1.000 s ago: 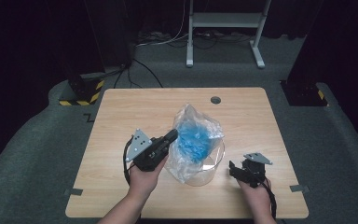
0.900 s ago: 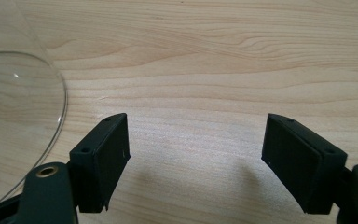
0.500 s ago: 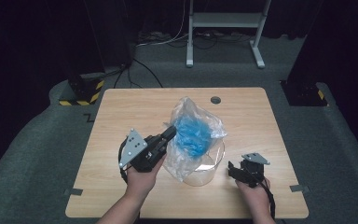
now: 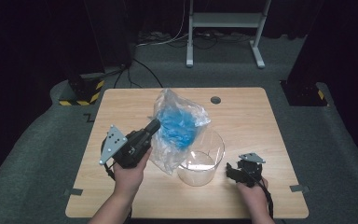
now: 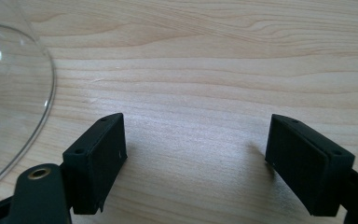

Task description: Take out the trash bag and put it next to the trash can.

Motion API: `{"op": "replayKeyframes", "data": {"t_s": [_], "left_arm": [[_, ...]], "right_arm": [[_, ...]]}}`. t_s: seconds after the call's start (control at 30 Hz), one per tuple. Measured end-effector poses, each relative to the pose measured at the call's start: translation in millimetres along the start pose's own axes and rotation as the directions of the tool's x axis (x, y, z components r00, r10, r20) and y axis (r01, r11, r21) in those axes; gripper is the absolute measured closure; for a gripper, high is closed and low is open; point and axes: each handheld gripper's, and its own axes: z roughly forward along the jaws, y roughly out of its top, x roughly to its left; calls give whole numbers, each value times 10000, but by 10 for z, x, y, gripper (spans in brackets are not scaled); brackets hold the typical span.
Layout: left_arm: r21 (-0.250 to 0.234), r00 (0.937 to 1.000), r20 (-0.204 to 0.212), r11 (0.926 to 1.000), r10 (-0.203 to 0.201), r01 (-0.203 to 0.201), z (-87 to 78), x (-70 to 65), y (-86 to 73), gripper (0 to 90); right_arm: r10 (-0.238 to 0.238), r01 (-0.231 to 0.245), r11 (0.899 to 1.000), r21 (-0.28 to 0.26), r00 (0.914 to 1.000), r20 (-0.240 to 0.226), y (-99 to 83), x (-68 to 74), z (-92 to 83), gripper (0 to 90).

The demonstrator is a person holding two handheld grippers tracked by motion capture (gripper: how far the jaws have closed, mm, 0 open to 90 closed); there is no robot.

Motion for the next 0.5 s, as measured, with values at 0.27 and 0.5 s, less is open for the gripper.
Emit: {"op": "replayKeyframes", "data": {"t_s": [0.27, 0.5], "left_arm": [[-236, 9986, -499, 9996, -175, 164, -122, 158, 56, 898], [-278, 9966, -787, 9993, -253, 232, -183, 264, 68, 898]], "right_arm": [[-47, 47, 10000, 13, 9998, -184, 10, 8, 18, 187], [-31, 31, 10000, -3, 9998, -218, 9, 4, 26, 178]]}}
